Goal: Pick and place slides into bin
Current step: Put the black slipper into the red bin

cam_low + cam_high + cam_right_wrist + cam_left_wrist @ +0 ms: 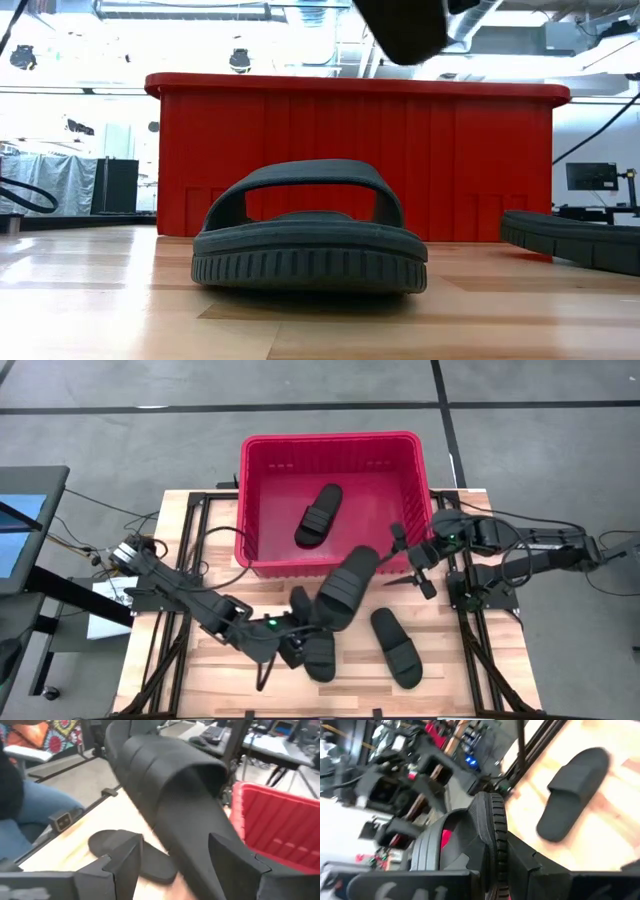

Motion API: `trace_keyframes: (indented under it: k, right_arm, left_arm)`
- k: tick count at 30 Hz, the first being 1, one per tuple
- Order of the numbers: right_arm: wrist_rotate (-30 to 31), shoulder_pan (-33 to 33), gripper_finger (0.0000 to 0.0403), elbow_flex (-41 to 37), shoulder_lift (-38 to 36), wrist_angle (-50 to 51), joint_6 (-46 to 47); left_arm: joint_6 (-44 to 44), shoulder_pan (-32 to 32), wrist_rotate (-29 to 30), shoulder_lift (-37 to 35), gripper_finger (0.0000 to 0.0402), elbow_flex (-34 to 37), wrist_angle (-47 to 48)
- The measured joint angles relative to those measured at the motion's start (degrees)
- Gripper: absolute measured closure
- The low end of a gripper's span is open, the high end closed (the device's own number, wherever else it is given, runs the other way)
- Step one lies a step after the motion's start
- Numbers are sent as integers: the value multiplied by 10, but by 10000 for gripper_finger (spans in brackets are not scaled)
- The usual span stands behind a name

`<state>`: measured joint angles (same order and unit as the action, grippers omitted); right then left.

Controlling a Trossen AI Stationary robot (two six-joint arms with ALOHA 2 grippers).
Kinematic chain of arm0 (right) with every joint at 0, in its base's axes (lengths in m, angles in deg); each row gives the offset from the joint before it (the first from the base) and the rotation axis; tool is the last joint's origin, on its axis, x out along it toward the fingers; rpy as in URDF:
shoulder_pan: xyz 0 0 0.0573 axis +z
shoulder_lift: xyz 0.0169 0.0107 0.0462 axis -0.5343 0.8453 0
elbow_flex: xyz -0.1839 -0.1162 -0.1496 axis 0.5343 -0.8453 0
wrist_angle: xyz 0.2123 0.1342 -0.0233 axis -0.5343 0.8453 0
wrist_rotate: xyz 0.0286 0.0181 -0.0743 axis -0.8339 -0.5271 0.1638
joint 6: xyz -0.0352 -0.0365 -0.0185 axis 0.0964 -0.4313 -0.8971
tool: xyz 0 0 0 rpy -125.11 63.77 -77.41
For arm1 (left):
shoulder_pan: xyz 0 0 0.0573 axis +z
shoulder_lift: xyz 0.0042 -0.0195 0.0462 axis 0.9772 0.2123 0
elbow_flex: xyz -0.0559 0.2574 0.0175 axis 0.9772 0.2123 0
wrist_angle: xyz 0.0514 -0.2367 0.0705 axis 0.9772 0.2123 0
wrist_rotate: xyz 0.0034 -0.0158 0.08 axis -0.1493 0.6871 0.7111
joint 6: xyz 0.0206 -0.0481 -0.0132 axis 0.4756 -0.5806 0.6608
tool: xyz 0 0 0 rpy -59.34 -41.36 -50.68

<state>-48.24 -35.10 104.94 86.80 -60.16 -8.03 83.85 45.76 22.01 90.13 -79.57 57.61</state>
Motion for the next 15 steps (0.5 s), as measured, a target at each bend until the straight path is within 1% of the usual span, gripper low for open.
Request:
trace_keyframes:
  k: [2,4,9,11,15]
  right_arm:
    - [2,-9,189,0,-2,0,1]
    - [17,-18,193,0,-4,2,9]
    - [86,-30,202,0,-3,5,45]
    - [104,-34,206,0,-1,5,60]
    - [105,-34,214,0,2,6,86]
  left_arm:
    - [-1,-7,32,-14,372,0,14]
    - [-1,-12,66,-29,372,0,27]
    - [-10,-18,137,-75,372,0,71]
    - [-19,-15,159,-94,372,0,99]
    - [-45,5,174,-135,372,0,148]
